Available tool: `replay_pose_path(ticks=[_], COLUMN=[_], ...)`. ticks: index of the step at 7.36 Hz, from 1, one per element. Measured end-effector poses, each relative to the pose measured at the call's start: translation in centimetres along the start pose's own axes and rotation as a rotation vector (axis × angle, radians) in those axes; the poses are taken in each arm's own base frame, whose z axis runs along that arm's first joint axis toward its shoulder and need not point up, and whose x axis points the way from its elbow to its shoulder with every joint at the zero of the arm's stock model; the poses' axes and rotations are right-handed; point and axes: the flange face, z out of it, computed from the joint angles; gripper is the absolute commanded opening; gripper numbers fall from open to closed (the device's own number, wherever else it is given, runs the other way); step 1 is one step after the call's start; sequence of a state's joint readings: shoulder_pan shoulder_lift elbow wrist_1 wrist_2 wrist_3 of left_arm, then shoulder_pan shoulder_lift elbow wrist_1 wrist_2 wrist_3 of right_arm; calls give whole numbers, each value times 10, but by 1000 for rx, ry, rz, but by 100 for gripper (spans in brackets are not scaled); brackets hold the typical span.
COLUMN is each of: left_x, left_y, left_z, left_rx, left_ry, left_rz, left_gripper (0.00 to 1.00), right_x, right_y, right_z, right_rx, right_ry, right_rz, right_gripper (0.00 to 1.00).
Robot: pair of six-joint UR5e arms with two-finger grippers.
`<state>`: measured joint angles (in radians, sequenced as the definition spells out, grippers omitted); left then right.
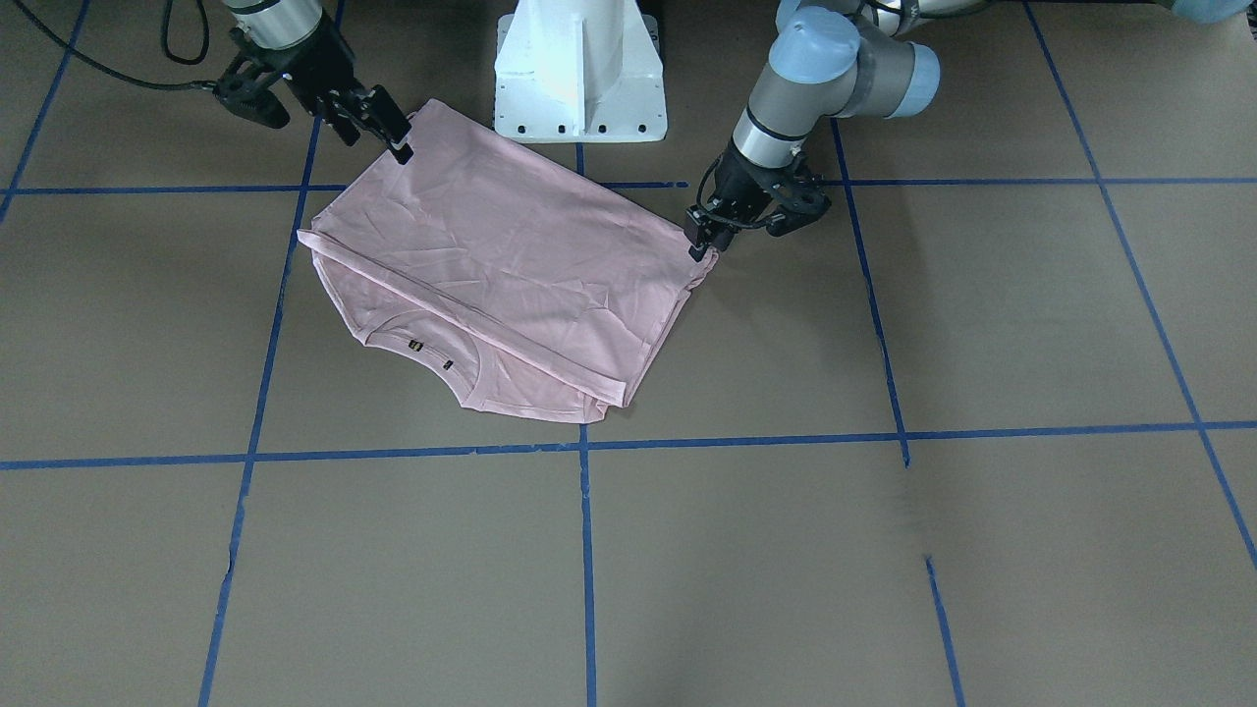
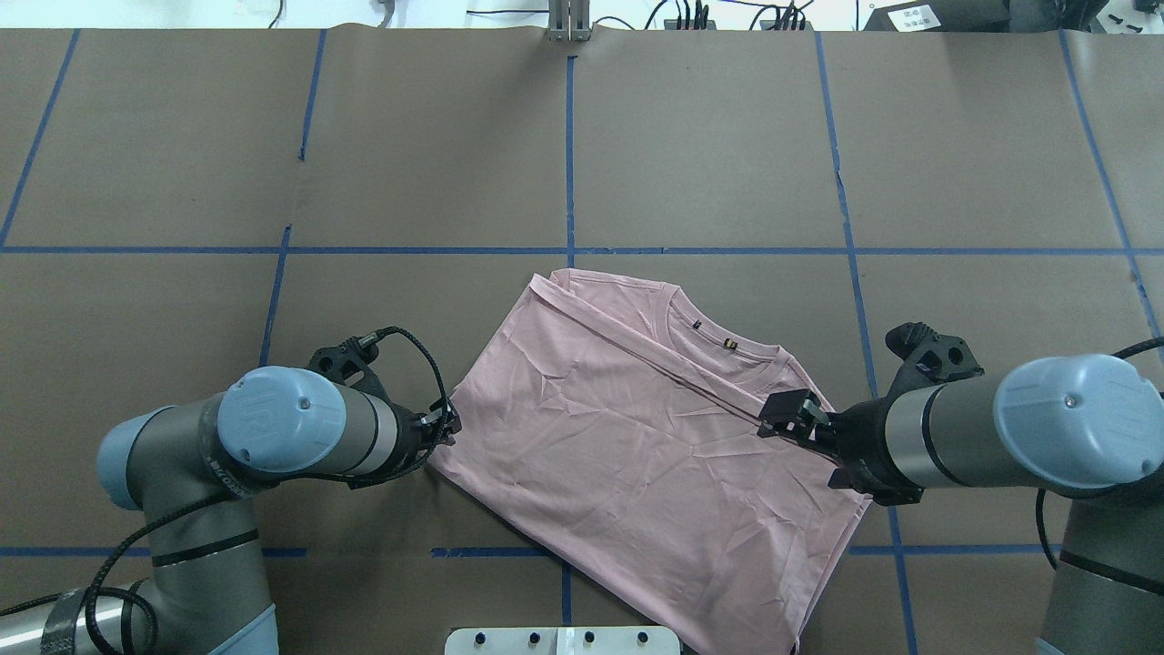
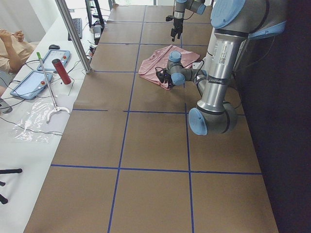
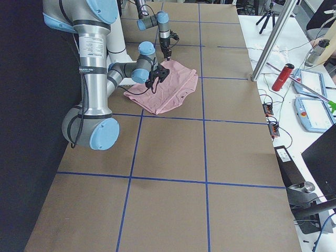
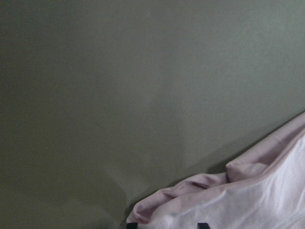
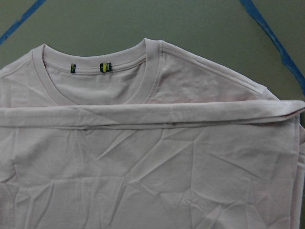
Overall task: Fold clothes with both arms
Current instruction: 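Grasp opposite sides of the folded shirt with both grippers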
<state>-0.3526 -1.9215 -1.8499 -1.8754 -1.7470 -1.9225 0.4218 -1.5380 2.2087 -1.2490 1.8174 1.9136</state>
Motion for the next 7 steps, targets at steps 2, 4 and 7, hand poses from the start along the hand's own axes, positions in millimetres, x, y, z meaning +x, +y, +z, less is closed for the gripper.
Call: replay_pose_path(ticks=[2, 4, 7], left_x=[0, 0, 0], left_y=[3, 3, 1], left_z=[4, 5, 5], left_rx=[6, 8, 14], left_ry=[-25, -30, -29], left_rz=[-3, -4, -5], left_gripper=[46, 22, 0], right_x=[-9, -10, -8], right_y=[-8, -10, -13], right_z=[6, 7, 11], right_rx=[14, 18, 24], right_ry=[-6, -7, 1], right_rz=[4, 6, 10], right_gripper=[100, 100, 100])
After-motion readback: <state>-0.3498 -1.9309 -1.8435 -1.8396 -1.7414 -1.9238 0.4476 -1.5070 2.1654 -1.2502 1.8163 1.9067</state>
